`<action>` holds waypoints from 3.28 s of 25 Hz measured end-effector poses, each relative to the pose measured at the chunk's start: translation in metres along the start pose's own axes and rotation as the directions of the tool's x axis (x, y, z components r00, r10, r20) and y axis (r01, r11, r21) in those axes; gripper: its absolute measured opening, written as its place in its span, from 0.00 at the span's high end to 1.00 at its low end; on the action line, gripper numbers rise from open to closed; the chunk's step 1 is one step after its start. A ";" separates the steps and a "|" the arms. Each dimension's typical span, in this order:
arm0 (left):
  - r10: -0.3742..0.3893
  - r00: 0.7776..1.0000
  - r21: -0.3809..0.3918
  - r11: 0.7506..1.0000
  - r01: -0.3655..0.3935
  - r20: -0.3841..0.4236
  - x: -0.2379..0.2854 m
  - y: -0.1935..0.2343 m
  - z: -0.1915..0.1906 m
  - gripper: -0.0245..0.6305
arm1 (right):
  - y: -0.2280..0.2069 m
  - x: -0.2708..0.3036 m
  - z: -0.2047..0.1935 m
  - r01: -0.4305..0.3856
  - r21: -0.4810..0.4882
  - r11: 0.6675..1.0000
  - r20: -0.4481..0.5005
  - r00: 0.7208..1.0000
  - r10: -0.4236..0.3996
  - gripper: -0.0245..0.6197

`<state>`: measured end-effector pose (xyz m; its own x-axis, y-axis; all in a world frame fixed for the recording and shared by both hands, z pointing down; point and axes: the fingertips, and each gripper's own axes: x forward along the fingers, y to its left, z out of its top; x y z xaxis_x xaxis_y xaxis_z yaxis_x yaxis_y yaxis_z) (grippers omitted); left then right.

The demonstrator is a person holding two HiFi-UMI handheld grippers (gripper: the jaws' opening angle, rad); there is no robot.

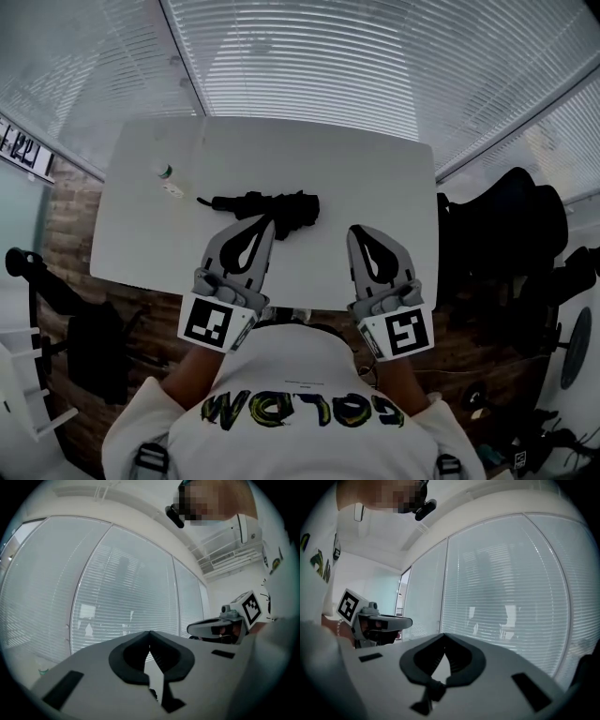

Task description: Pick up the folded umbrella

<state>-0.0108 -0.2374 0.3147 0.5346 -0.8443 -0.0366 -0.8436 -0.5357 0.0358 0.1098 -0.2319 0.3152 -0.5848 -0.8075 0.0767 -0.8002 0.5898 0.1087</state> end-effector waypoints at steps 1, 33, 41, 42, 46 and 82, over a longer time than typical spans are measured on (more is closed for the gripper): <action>-0.003 1.000 0.002 1.000 0.003 -0.002 0.000 0.004 0.000 0.95 | 0.002 0.003 0.001 0.002 -0.002 1.000 0.002 1.000 -0.002 0.94; -0.188 0.827 0.366 0.829 0.422 -0.529 0.061 0.008 -0.173 0.65 | -0.009 0.009 -0.024 0.049 0.043 0.998 -0.052 0.998 -0.047 0.94; -0.168 0.715 0.383 0.749 0.540 -0.679 0.076 0.013 -0.237 0.59 | -0.009 0.009 -0.025 0.049 0.045 0.998 -0.052 0.998 -0.046 0.94; -0.164 0.702 0.383 0.740 0.552 -0.693 0.078 0.014 -0.244 0.58 | -0.009 0.010 -0.025 0.048 0.045 0.998 -0.052 0.998 -0.046 0.94; -0.142 0.648 0.389 0.698 0.602 -0.748 0.084 0.018 -0.273 0.55 | -0.009 0.011 -0.023 0.047 0.042 0.998 -0.053 0.998 -0.045 0.94; -0.032 0.373 0.285 0.583 0.761 -0.927 0.098 0.037 -0.375 0.59 | -0.017 0.018 -0.030 0.061 0.052 0.997 -0.059 0.997 -0.058 0.94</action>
<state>0.0289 -0.3450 0.6873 0.2728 -0.3082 0.9114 -0.0994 -0.9513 -0.2919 0.1169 -0.2562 0.3448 -0.5285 -0.8392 0.1282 -0.8404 0.5385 0.0611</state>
